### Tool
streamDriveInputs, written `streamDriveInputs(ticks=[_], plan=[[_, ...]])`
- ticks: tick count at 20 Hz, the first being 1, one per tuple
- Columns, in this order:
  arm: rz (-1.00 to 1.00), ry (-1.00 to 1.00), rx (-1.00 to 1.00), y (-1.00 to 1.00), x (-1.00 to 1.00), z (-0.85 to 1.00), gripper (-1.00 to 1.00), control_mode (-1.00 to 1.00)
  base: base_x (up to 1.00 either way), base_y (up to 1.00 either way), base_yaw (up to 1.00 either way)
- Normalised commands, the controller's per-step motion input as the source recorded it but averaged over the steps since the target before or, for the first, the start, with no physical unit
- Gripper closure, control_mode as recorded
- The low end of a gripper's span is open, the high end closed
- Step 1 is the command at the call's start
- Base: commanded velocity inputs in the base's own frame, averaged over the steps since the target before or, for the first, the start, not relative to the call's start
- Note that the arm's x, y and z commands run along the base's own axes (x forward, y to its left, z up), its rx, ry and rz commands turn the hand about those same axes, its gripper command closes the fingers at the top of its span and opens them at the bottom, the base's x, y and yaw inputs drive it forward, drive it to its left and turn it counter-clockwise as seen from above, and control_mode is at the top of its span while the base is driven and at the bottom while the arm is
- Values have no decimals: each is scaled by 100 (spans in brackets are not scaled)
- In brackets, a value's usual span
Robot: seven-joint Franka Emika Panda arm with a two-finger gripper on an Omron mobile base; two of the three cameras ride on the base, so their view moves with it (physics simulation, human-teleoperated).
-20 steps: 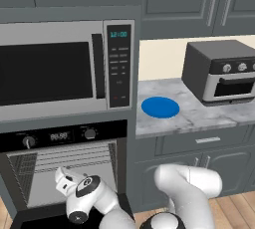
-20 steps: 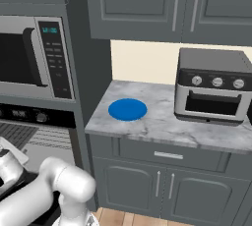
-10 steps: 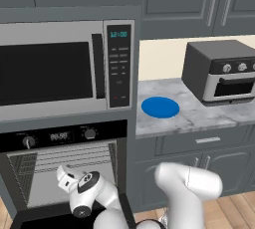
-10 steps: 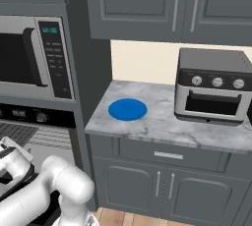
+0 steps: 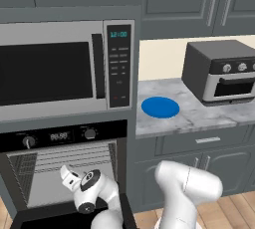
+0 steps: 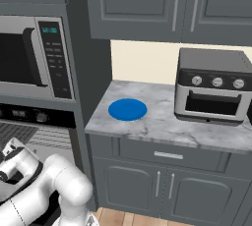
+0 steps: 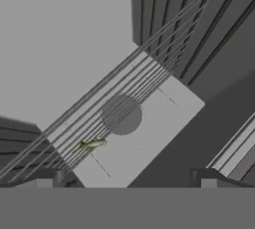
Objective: Take the fish from the oven and place it on the plate on the counter.
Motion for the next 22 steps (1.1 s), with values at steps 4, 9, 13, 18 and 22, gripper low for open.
streamDriveInputs(ticks=[4, 9, 13, 18, 22], plan=[[0, 0, 4, 0, 29, -29, -100, -100, 0, 0, 0], [0, 0, 4, 0, 31, -25, -100, -100, 0, 0, 0], [0, 0, 4, 0, 30, -24, -100, -100, 0, 0, 0], [0, 0, 2, 3, 39, -23, -100, -100, 0, 0, 0], [0, 0, 0, 0, 41, -17, -100, -100, 0, 0, 0]])
